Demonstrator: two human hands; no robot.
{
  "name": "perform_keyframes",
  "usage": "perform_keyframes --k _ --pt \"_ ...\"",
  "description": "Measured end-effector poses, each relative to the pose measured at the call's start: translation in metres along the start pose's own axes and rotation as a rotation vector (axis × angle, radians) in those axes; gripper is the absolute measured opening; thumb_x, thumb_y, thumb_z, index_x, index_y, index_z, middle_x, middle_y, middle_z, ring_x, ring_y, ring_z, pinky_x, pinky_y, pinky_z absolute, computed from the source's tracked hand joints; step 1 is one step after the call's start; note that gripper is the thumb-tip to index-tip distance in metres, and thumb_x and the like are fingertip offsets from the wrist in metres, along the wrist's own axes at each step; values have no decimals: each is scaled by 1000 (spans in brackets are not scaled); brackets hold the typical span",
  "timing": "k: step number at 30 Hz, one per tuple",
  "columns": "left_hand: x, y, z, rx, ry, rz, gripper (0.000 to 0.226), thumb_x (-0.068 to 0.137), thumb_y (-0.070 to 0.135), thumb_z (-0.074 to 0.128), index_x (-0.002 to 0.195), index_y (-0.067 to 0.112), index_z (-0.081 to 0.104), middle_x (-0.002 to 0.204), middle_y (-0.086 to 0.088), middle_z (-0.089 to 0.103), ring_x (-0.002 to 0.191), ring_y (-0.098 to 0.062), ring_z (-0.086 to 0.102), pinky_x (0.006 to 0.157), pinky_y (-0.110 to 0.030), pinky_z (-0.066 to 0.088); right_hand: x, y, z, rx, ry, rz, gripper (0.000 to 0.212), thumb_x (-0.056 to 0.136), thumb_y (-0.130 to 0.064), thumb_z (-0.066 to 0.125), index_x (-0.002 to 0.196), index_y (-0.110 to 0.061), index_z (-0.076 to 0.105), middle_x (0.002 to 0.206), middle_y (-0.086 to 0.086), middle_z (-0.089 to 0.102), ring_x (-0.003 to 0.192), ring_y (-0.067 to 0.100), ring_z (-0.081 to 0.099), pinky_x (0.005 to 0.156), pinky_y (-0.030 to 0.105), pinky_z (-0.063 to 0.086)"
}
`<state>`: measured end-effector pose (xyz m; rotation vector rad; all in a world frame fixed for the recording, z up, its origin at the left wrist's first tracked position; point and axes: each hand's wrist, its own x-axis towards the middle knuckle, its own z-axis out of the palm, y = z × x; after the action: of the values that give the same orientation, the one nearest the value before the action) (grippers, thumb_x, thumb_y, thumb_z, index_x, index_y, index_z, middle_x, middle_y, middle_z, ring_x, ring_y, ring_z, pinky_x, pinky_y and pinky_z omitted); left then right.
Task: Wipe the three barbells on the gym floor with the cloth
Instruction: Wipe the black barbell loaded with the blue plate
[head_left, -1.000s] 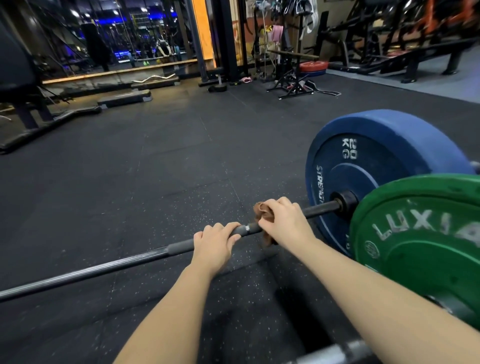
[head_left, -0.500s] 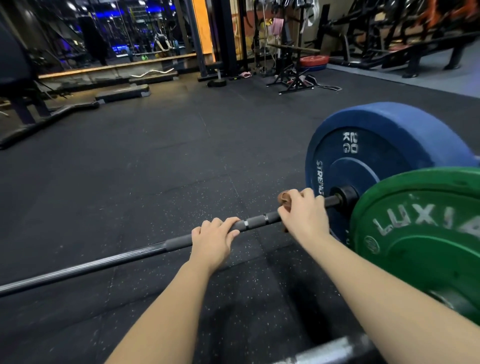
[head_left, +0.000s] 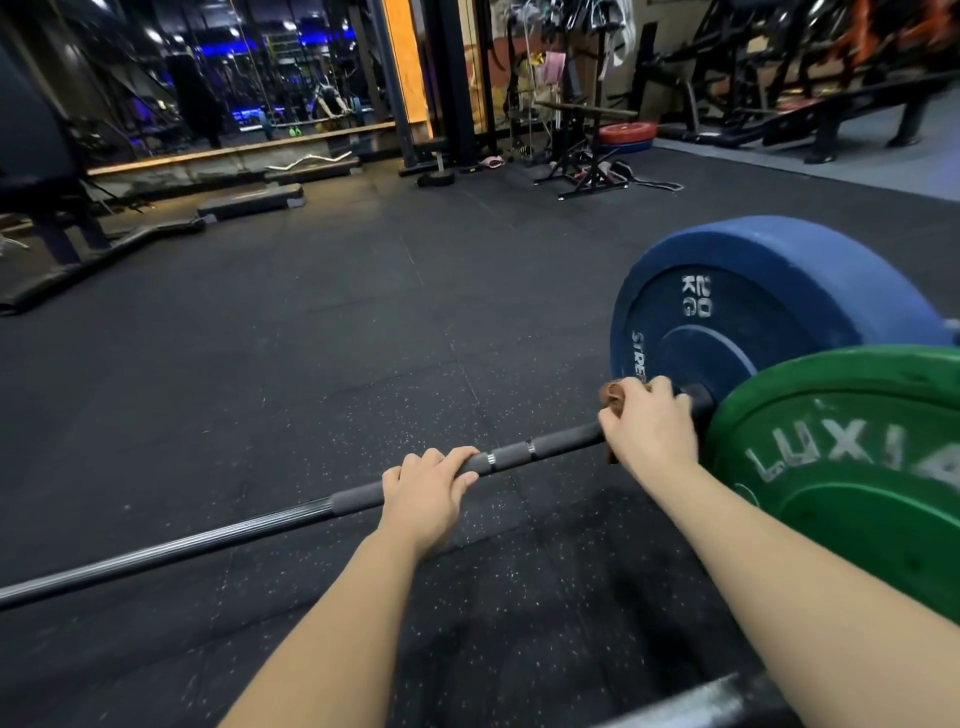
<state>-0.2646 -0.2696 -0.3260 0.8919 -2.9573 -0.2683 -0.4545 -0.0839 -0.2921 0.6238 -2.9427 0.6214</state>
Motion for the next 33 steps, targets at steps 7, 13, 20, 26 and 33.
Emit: perform_keyframes --k 7,13,20,26,33 --pt "-1 2 -3 -1 -29 1 35 110 47 26 143 48 39 126 7 52 116 -22 43 103 -41 28 -33 -43 16 132 -133 -337 30 96 -41 55 123 -31 59 119 -3 52 103 21 40 89 36 45" --pt "-2 2 -5 -16 -50 1 35 111 45 27 144 44 39 128 5 52 117 -23 43 105 -41 27 2 -12 -3 146 -60 -29 38 92 -47 58 124 -26 58 114 7 53 110 35 52 88 44 48" --pt "-3 -6 -9 -86 -64 21 44 110 41 33 154 35 35 136 4 53 126 -24 44 112 -42 26 -29 -56 10 -57 -61 -154 34 96 -43 54 123 -23 55 124 6 54 113 31 45 90 40 44" --pt "-20 -33 -17 9 -1 -68 53 105 59 34 151 32 38 140 7 51 131 -18 44 110 -40 28 -48 -78 18 30 -160 -313 33 97 -43 54 126 -28 54 122 -1 53 110 25 45 86 35 41" --pt "-51 -96 -24 78 21 -189 49 104 63 31 143 37 45 135 12 54 130 -14 47 114 -38 24 -31 -75 13 -5 -122 -127 36 97 -45 52 125 -23 55 115 5 55 111 32 51 84 40 44"
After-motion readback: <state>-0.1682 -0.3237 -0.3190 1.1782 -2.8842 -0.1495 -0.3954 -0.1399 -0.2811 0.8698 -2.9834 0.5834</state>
